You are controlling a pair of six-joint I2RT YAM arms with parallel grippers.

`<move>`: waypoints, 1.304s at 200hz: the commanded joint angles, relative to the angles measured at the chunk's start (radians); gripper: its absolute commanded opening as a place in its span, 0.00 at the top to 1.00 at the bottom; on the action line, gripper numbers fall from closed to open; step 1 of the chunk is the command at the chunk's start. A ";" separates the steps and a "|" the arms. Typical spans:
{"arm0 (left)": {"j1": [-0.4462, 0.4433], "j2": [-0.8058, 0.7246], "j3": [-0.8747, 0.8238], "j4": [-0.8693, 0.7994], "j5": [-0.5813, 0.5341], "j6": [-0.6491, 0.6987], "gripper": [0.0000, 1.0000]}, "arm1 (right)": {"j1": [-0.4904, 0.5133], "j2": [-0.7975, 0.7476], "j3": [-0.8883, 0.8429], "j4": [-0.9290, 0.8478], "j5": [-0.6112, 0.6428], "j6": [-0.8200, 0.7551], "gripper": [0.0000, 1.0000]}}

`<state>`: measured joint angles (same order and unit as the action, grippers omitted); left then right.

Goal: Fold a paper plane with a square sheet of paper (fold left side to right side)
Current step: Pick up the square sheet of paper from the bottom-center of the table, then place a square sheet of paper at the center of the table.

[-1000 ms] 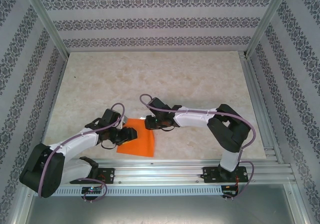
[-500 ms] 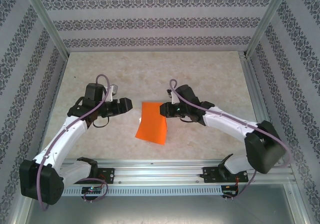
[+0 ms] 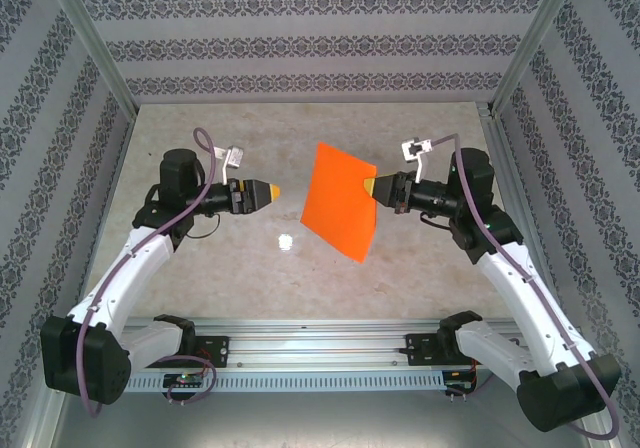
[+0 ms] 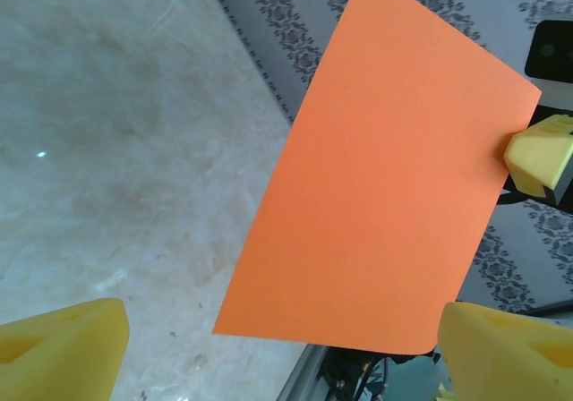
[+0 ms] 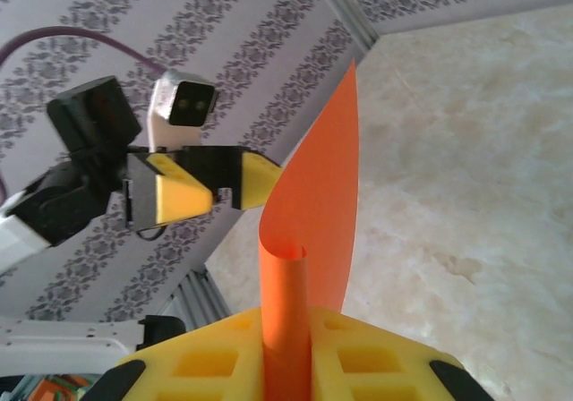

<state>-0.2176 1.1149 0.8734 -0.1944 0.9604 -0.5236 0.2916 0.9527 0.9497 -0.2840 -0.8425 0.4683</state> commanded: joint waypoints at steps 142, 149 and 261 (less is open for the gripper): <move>-0.135 -0.050 0.095 0.084 0.166 0.082 0.86 | -0.011 0.051 0.054 0.140 -0.136 0.065 0.80; -0.135 -0.047 0.095 0.074 0.152 0.085 0.93 | -0.014 0.054 0.055 0.130 -0.124 0.061 0.79; -0.138 0.293 -0.001 -0.076 -0.313 -0.074 1.00 | -0.177 0.087 -0.034 -0.263 0.482 0.001 0.21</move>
<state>-0.3435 1.3773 0.9028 -0.2329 0.7933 -0.5518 0.1154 1.0245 0.9581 -0.4458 -0.5751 0.4683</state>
